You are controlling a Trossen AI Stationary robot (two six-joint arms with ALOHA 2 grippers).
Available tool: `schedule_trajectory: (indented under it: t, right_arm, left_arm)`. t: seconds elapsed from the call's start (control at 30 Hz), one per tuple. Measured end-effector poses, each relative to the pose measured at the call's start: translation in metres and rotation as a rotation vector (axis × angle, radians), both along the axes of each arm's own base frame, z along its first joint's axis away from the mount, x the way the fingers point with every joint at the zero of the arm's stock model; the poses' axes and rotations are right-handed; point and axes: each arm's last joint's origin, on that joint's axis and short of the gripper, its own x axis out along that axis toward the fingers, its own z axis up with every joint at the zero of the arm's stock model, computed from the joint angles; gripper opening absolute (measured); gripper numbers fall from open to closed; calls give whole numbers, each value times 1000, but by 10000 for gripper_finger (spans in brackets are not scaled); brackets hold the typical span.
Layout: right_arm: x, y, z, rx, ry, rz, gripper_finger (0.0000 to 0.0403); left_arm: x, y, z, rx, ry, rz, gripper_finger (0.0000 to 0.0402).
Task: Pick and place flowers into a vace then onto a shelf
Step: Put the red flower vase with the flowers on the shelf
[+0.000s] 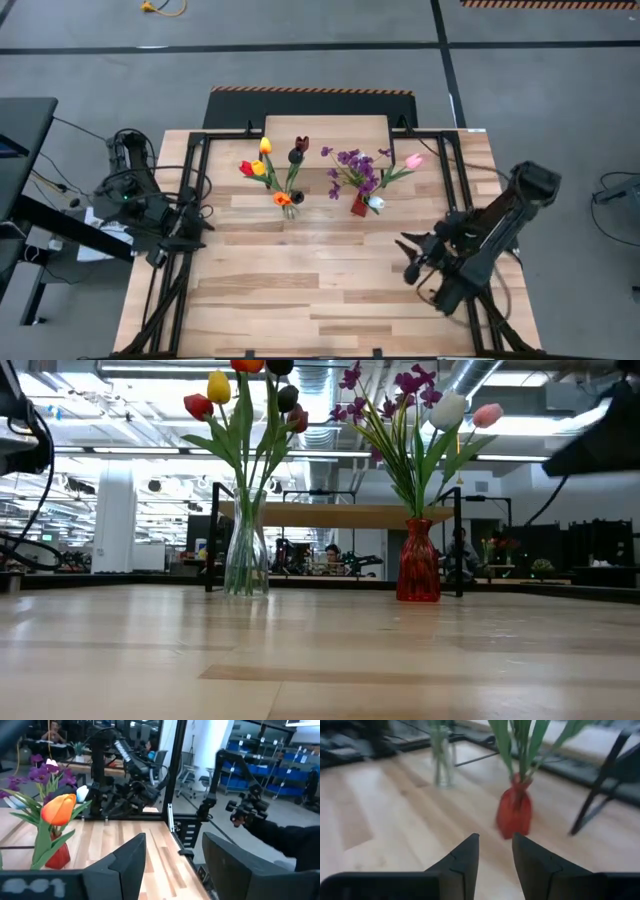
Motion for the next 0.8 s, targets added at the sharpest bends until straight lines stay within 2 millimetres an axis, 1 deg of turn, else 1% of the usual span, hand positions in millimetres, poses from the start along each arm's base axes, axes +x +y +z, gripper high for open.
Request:
schedule_trajectory:
  t: [0.13, 0.23, 0.33, 0.5, 0.63, 0.8]
  right_arm:
    - [-19, -15, -25, 96, -78, 124, 107]
    - [-24, -21, -40, 117, -112, 211, 107]
    - [-22, -27, -50, 90, -132, 269, 107]
    - [-14, -40, -55, 19, -156, 284, 107]
    - [2, -52, -53, -3, -156, 230, 107]
    - [21, -69, -55, -12, -131, 178, 107]
  left_arm:
    - [2, -4, -8, 43, -19, -1, 184]
    - [3, -6, -11, 64, -51, 2, 184]
    - [4, -7, -9, 80, -89, 3, 184]
    - [4, -7, -8, 135, -111, 6, 184]
    - [4, -7, -10, 181, -119, 9, 184]
    - [5, -7, -13, 209, -117, 25, 184]
